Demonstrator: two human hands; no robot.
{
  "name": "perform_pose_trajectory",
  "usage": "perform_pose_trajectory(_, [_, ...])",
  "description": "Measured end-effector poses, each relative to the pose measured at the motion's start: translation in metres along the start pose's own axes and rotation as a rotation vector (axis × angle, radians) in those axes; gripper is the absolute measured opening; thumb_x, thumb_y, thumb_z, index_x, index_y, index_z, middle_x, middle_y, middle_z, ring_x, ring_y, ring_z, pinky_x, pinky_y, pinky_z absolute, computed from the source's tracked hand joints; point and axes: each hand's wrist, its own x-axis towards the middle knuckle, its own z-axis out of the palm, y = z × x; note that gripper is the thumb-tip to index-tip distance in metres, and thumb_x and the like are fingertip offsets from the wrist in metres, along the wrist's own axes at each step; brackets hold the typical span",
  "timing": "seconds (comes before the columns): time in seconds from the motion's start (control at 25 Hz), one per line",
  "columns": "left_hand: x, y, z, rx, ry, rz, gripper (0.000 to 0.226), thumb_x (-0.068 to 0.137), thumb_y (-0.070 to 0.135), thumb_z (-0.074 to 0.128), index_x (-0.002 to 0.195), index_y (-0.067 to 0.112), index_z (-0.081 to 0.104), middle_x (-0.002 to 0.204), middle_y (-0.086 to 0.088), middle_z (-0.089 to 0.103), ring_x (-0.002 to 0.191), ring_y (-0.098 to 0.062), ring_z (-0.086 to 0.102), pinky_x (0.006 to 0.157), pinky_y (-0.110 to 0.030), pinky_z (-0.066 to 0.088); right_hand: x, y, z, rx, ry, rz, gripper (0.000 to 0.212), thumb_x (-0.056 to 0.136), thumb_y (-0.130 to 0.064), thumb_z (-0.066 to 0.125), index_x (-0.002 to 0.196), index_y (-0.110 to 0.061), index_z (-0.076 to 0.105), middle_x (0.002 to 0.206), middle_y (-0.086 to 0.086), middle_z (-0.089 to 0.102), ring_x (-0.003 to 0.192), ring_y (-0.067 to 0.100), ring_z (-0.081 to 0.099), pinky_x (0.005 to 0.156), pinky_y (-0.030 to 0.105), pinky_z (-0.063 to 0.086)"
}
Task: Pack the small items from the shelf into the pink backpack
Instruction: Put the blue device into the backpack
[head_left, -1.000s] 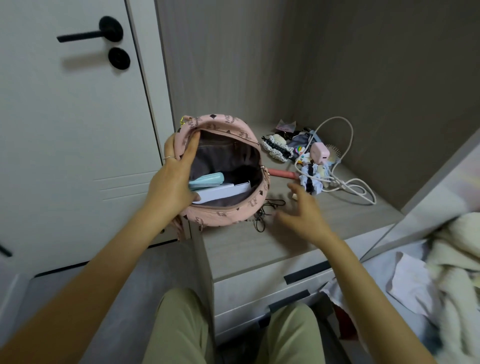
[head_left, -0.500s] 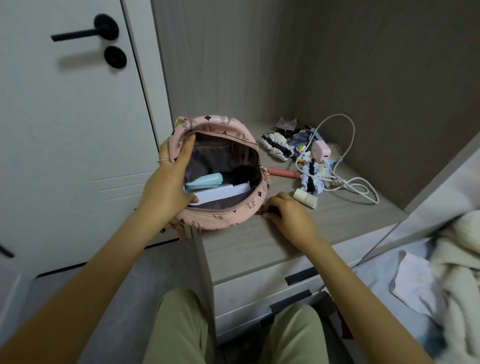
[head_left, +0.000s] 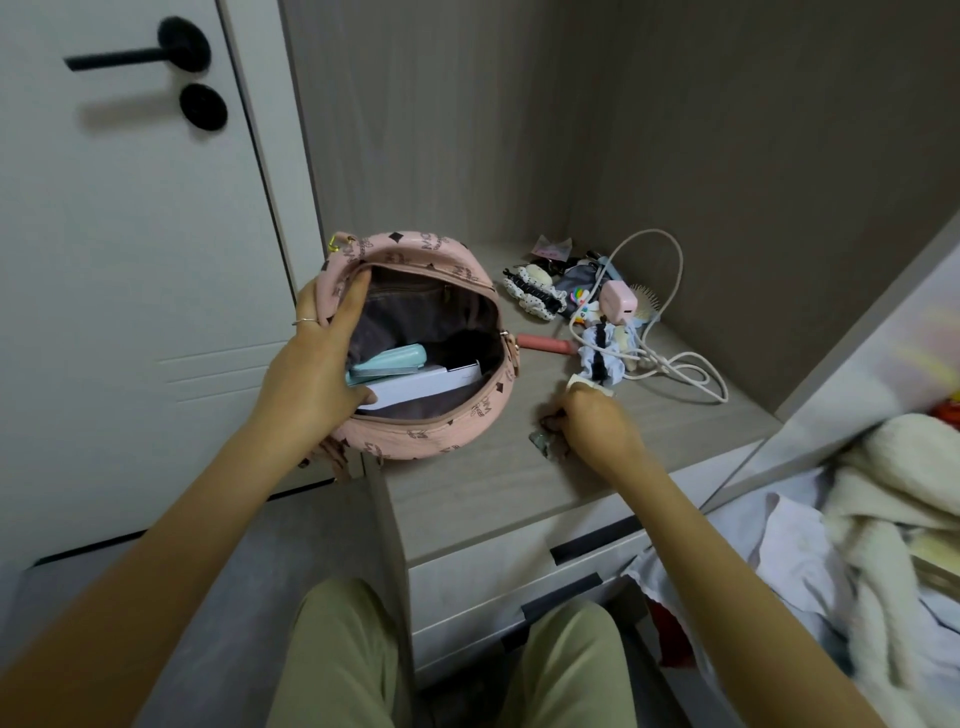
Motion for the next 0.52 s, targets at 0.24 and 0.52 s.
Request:
perform_pose_trajectory(0.24, [0.002, -0.002, 0.002, -0.002, 0.009, 0.017, 0.128, 0.057, 0.012, 0.087, 0.148, 0.036, 0.001, 0.152, -0.012, 0.007, 0.092, -0.040, 0.061, 0.075, -0.041, 0.053, 0.000, -0.024, -0.077, 1.168, -0.013, 0.326, 0.038, 0.089, 0.013, 0.021, 0.067, -0.005, 0.046, 0.055, 0.009, 0.055, 0.030, 0.015, 0.052, 0.030, 0.022, 0.043])
perform_pose_trajectory(0.52, [0.003, -0.001, -0.002, -0.025, -0.011, 0.024, 0.130, 0.058, 0.011, 0.087, 0.143, 0.039, -0.008, 0.153, -0.010, 0.004, 0.090, -0.035, 0.061, 0.072, -0.036, 0.052, 0.001, -0.066, -0.158, 1.547, -0.215, -0.022, 0.036, 0.089, 0.011, 0.021, 0.066, -0.012, 0.038, 0.055, 0.004, 0.056, 0.052, 0.018, 0.062, 0.048, 0.023, 0.054])
